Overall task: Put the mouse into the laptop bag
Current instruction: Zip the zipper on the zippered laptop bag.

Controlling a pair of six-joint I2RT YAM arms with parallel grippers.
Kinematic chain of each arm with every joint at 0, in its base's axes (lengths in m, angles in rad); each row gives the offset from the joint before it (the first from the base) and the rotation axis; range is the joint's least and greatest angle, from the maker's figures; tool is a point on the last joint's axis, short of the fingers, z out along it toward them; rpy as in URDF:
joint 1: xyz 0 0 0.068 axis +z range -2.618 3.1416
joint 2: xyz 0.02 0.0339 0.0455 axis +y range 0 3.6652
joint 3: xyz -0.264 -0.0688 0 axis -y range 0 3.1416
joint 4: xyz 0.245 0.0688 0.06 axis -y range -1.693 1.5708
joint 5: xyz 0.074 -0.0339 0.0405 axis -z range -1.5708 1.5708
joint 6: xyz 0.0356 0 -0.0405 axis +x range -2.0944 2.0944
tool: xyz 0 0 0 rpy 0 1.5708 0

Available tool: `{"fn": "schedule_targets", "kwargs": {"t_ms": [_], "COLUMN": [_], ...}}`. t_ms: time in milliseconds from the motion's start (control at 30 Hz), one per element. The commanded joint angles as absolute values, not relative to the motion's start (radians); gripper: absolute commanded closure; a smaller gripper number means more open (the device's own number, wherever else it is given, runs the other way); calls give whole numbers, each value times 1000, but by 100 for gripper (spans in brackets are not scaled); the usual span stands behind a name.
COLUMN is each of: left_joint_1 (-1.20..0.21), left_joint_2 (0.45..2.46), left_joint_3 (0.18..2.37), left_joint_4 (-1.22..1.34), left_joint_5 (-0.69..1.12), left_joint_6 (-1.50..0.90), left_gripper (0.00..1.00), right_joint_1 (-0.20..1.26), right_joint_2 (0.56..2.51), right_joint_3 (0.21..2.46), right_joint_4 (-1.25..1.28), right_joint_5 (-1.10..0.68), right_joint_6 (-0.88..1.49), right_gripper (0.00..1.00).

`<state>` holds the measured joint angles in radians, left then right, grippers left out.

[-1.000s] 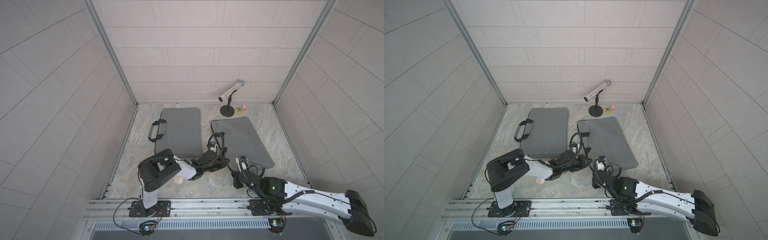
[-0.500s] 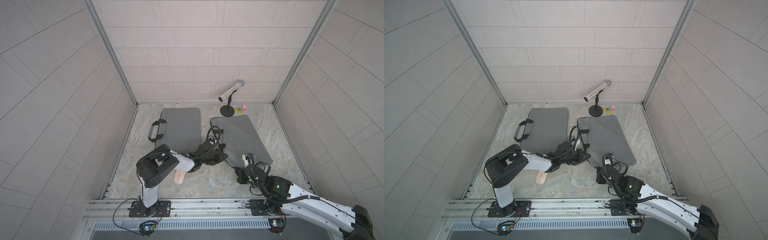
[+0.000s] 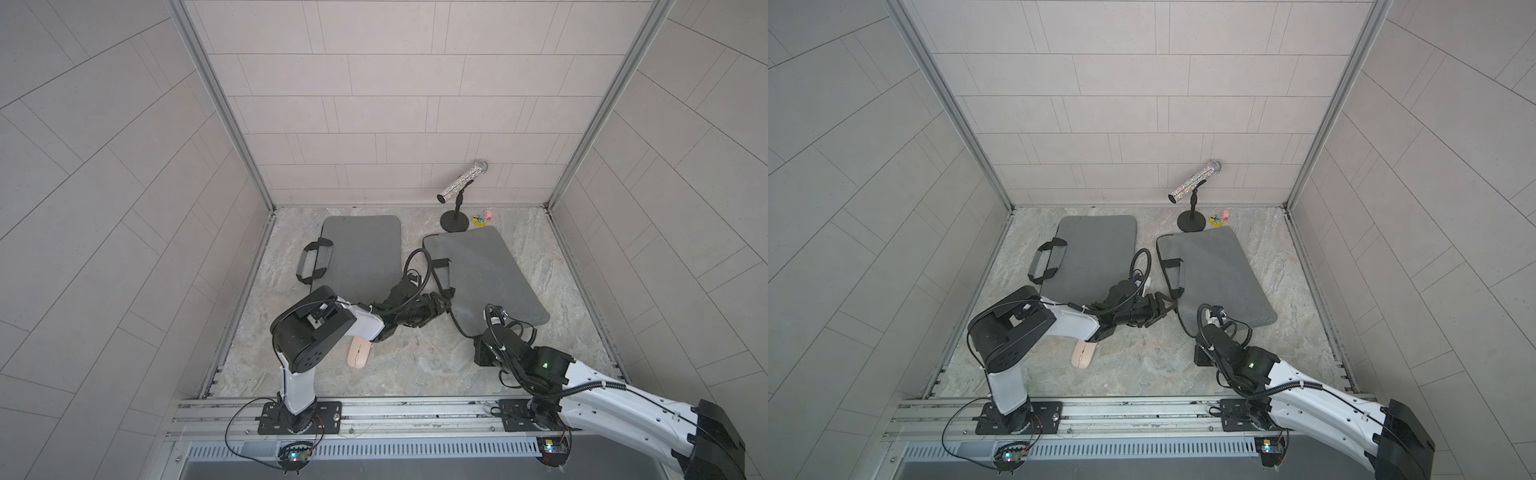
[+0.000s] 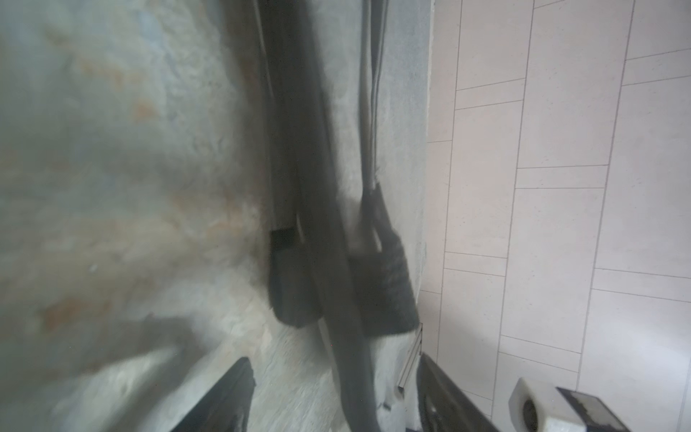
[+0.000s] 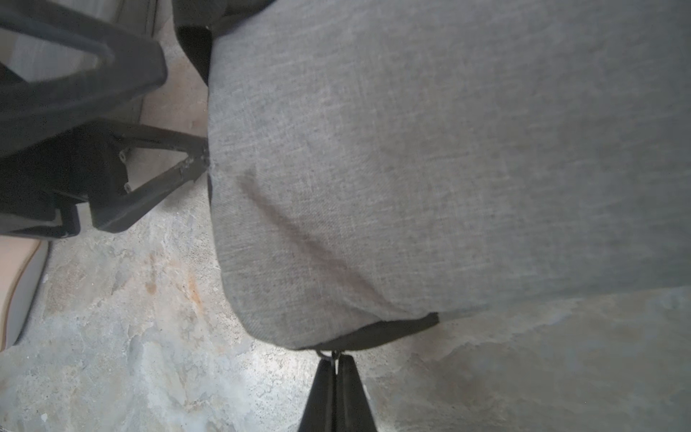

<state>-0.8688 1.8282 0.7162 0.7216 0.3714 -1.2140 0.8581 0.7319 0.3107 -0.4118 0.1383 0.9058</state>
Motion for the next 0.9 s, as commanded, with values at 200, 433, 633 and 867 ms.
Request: {"fn": "schedule_targets", "kwargs": {"t_ms": [200, 433, 633, 867], "left_joint_1": [-1032, -1042, -1017, -1006], "left_joint_2": [1848, 1933, 1905, 1829], "left_joint_3": [719, 781, 743, 664], "left_joint_4": [873, 884, 899, 911], "left_joint_5": [286, 296, 293, 278], "left_joint_6": [-1254, -1262, -1267, -1262], "left_gripper": [29, 79, 100, 100], "right_joint_1": [856, 855, 797, 644], "right_joint_2": [738, 671, 726, 741], "right_joint_3": [342, 319, 327, 311], "right_joint_4": [-323, -373, -488, -553], "right_joint_5": [71, 101, 170, 173], "right_joint_6": [834, 825, 864, 883], "right_gripper": [100, 100, 100, 100]}}
